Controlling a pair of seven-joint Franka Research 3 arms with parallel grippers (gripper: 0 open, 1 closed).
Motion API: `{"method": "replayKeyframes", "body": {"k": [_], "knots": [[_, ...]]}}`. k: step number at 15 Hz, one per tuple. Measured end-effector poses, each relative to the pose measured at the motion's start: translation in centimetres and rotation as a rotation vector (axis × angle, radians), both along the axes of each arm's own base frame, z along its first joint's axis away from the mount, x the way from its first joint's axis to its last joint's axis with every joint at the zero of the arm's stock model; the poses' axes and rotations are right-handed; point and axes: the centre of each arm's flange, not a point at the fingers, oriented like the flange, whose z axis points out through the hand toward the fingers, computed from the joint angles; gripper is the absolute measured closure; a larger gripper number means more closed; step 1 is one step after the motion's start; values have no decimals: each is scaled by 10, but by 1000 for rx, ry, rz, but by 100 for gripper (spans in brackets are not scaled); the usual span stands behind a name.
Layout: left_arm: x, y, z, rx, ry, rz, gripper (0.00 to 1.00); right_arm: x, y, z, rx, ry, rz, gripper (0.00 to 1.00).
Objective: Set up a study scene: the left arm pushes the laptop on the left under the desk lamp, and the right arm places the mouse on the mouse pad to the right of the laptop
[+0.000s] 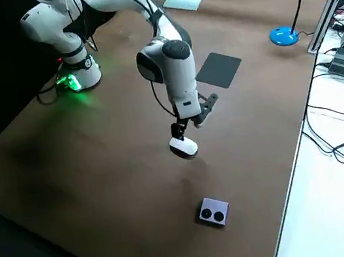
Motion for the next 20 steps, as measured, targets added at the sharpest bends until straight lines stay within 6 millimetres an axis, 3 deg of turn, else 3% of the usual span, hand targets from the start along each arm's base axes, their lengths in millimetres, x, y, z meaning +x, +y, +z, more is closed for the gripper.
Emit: {"method": "replayKeyframes", "body": {"k": [3, 9, 13, 20], "knots": [[-6, 19, -27, 12, 2, 25, 0, -2, -7, -17, -2, 5, -8, 0], [-26, 57, -42, 11, 18, 63, 0, -5, -19, -42, 8, -4, -46, 0], [-39, 51, -62, 16, -9, 57, 0, -6, -21, -53, 21, -3, -65, 0], [-49, 31, -56, 1, -5, 12, 0, -7, -20, -64, 20, -3, -66, 0]]}}
